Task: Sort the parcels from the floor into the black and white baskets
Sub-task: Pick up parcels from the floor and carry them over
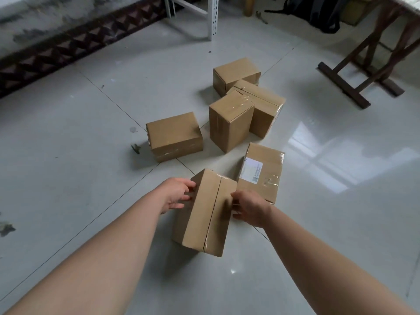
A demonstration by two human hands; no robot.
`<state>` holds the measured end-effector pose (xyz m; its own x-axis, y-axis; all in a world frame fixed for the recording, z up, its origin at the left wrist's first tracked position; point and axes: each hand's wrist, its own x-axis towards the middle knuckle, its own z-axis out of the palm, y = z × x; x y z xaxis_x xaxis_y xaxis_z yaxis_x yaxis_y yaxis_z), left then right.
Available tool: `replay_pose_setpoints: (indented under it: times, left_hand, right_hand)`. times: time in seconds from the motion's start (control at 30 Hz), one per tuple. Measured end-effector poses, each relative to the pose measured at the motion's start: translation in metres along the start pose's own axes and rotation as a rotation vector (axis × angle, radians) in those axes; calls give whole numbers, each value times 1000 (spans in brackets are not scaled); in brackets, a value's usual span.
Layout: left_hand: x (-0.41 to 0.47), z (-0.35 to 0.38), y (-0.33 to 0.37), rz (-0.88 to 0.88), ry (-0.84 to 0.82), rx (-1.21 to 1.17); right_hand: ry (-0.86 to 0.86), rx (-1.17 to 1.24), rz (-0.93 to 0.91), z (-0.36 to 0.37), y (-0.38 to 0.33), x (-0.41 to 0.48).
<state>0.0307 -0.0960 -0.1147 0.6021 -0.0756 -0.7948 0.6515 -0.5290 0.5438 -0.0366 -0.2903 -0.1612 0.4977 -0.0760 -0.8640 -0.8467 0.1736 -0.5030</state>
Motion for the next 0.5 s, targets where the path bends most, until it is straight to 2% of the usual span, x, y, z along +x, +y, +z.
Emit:
replay_pose_setpoints:
  times: [0.13, 0.23, 0.37, 0.5]
  left_hand:
    - [5, -1, -5, -49, -43, 69]
    - [7, -1, -9, -14, -88, 133]
    - [9, 6, -11, 5, -69, 308]
    - [18, 14, -16, -91, -99, 389]
  right_hand:
    - [5, 14, 38, -9, 4, 4]
    - [-2, 79, 38, -6, 6, 8]
    - [21, 154, 55, 0, 9, 4]
    - [89, 21, 57, -8, 13, 1]
